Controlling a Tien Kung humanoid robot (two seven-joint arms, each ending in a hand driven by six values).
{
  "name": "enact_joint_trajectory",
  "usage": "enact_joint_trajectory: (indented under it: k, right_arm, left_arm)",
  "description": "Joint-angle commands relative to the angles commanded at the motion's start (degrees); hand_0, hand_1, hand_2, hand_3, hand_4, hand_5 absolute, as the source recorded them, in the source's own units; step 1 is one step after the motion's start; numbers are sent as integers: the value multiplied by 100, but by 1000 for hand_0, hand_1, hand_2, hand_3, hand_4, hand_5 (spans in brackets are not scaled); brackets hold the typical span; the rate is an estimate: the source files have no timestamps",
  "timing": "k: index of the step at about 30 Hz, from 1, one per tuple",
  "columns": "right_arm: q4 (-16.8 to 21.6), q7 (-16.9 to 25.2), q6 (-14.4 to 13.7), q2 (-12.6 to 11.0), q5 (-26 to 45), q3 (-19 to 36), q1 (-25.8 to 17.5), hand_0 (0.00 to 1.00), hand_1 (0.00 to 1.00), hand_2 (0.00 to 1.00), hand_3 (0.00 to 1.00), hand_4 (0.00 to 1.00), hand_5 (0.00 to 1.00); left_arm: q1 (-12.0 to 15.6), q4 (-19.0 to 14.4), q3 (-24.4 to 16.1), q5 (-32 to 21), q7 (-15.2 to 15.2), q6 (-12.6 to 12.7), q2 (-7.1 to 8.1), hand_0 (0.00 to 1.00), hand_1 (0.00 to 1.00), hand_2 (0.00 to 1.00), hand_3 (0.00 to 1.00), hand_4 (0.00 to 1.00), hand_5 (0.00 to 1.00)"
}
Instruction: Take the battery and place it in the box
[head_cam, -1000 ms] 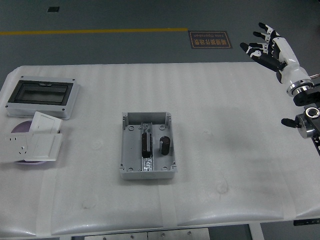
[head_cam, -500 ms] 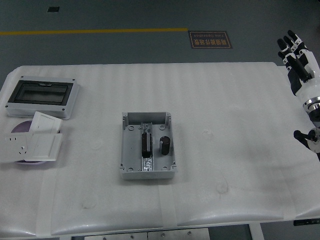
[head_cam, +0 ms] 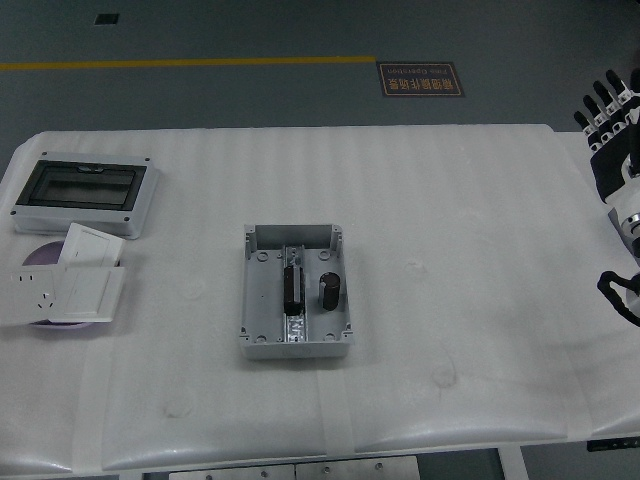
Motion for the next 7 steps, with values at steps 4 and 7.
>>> enact_joint_trajectory:
  k: [4, 7]
  right_arm:
    - [234, 2, -69, 6, -34, 75, -105, 998, 987, 998, 998, 998, 938]
    - [377, -4, -117, 12, -65, 125, -147, 998, 987, 998, 998, 998, 938]
  left_arm:
    - [-21, 5, 33, -72, 5, 15, -9, 650, 599, 528, 587, 426, 30]
    - [-45, 10, 50, -118, 13, 22, -16, 650, 599, 528, 587, 426, 30]
